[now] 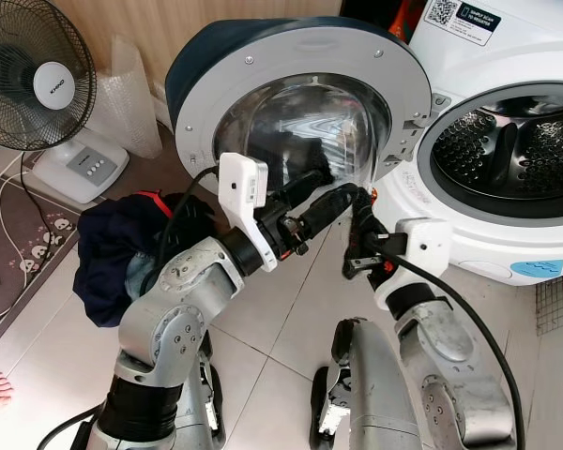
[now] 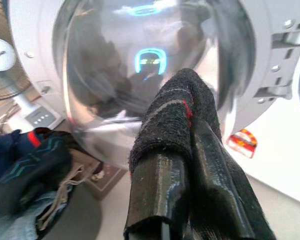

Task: Clothes washing

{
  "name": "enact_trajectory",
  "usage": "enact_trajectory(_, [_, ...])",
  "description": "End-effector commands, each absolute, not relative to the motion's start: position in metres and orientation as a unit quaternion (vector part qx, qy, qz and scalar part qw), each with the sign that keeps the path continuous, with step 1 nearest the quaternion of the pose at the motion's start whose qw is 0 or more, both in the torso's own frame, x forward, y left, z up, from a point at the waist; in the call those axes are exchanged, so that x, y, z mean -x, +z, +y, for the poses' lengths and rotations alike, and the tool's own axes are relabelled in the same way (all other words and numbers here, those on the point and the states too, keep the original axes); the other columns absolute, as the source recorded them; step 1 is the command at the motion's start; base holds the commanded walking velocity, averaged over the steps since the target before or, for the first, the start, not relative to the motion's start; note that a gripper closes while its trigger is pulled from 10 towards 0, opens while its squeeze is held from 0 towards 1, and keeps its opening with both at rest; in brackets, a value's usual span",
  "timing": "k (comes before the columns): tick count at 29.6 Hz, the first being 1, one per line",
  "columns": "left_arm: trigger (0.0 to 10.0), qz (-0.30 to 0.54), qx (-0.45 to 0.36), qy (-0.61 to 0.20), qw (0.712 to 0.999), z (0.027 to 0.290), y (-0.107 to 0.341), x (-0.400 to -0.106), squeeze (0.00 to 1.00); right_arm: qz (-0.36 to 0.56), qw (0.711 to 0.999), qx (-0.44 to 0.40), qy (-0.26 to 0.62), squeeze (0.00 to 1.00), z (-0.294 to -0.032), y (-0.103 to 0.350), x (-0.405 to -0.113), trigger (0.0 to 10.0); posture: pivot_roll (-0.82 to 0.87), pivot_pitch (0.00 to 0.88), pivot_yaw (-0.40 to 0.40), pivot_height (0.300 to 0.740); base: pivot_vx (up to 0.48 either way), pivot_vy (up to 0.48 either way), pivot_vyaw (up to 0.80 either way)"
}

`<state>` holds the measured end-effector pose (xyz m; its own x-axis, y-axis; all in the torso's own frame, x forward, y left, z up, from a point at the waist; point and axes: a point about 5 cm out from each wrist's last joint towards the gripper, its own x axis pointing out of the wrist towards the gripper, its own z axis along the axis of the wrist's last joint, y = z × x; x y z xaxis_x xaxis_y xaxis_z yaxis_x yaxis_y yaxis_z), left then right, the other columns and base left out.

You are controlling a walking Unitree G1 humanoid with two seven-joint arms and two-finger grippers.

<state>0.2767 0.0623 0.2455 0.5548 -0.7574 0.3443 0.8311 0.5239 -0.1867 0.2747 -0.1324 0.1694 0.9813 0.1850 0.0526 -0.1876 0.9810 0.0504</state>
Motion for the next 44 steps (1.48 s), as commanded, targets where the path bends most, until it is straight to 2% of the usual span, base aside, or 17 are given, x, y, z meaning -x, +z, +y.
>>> enact_trajectory(1, [10.0, -0.127, 0.169, -0.459, 0.863, 0.064, 0.25, -0.27, 1.0, -0.02, 0.997, -0.019, 0.074, 0.0, -0.141, 0.167, -0.275, 0.0, 0.05, 0.339, -0.052, 0.556, 0.0, 0.0, 0.0])
enact_trajectory(2, [10.0, -0.13, 0.168, -0.44, 0.873, 0.067, 0.249, -0.273, 1.0, -0.021, 0.998, -0.016, 0.065, 0.0, -0.145, 0.167, -0.276, 0.0, 0.05, 0.339, -0.052, 0.556, 0.0, 0.0, 0.0])
enact_trajectory(3, [10.0, -0.132, 0.163, -0.395, 0.894, 0.076, 0.245, -0.28, 0.28, -0.022, 0.999, -0.007, 0.049, 0.0, -0.154, 0.167, -0.279, 0.0, 0.05, 0.338, -0.048, 0.556, 0.0, 0.0, 0.0])
enact_trajectory(4, [10.0, -0.131, 0.161, -0.38, 0.901, 0.08, 0.244, -0.282, 0.28, -0.022, 0.999, -0.003, 0.044, 0.0, -0.157, 0.168, -0.28, 0.0, 0.05, 0.338, -0.048, 0.556, 0.0, 0.0, 0.0])
enact_trajectory(5, [10.0, -0.131, 0.157, -0.351, 0.914, 0.086, 0.24, -0.286, 0.0, -0.024, 0.999, 0.002, 0.037, 0.0, -0.161, 0.168, -0.281, 0.0, 0.05, 0.337, -0.05, 0.556, 0.0, 0.0, 0.0])
enact_trajectory(10, [10.0, -0.131, 0.123, -0.191, 0.965, 0.126, 0.223, -0.299, 0.0, -0.026, 0.999, 0.02, -0.007, 0.0, -0.184, 0.169, -0.287, 0.0, 0.05, 0.339, -0.049, 0.556, 0.0, 0.0, 0.0])
enact_trajectory(14, [10.0, -0.123, 0.079, -0.134, 0.98, 0.138, 0.211, -0.301, 0.0, -0.025, 0.999, 0.022, -0.01, 0.0, -0.186, 0.168, -0.289, 0.0, 0.06, 0.338, -0.048, 0.556, 0.0, 0.0, 0.0])
enact_trajectory(15, [10.0, -0.118, 0.069, -0.121, 0.983, 0.14, 0.207, -0.301, 0.0, -0.024, 0.999, 0.023, -0.01, 0.0, -0.186, 0.168, -0.289, 7.2, 0.06, 0.338, -0.048, 0.556, 0.0, 0.0, 0.0])
enact_trajectory(16, [10.0, -0.108, 0.052, -0.105, 0.987, 0.143, 0.201, -0.302, 0.0, -0.023, 0.999, 0.024, -0.012, 0.0, -0.186, 0.167, -0.289, 7.2, 0.06, 0.336, -0.047, 0.556, 0.0, 0.0, 0.0])
enact_trajectory(17, [10.0, -0.094, 0.027, -0.085, 0.992, 0.146, 0.192, -0.303, 0.0, -0.019, 0.999, 0.026, -0.016, 0.0, -0.187, 0.166, -0.289, 10.0, 0.06, 0.336, -0.047, 0.556, 0.0, 0.0, 0.0])
enact_trajectory(21, [10.0, -0.072, -0.024, -0.052, 0.996, 0.152, 0.177, -0.304, 0.0, -0.018, 0.999, 0.02, -0.022, 0.0, -0.188, 0.164, -0.289, 10.0, 0.06, 0.336, -0.047, 0.556, 0.0, 0.0, 0.0])
enact_trajectory(23, [10.0, -0.08, -0.099, -0.033, 0.991, 0.154, 0.167, -0.301, 0.0, -0.027, 0.999, 0.009, -0.027, 0.0, -0.187, 0.163, -0.289, 10.0, 0.05, 0.331, -0.046, 0.556, 0.0, 0.0, 0.0])
enact_trajectory(25, [10.0, -0.087, -0.117, -0.021, 0.989, 0.155, 0.164, -0.3, 0.0, -0.029, 0.999, 0.007, -0.034, 0.0, -0.187, 0.163, -0.289, 10.0, 0.05, 0.331, -0.046, 0.556, 0.0, 0.0, 0.0])
enact_trajectory(33, [10.0, -0.105, -0.132, 0.008, 0.986, 0.158, 0.158, -0.3, 0.0, -0.051, 0.998, -0.023, -0.023, 0.0, -0.18, 0.162, -0.283, 10.0, 0.06, 0.318, -0.042, 0.556, 0.0, 0.0, 0.0])
enact_trajectory(44, [10.0, -0.124, -0.128, 0.002, 0.984, 0.152, 0.161, -0.302, 0.0, -0.054, 0.998, -0.029, -0.009, 0.0, -0.174, 0.163, -0.284, 10.0, 0.05, 0.309, -0.041, 0.631, 0.0, 0.0, 0.0])
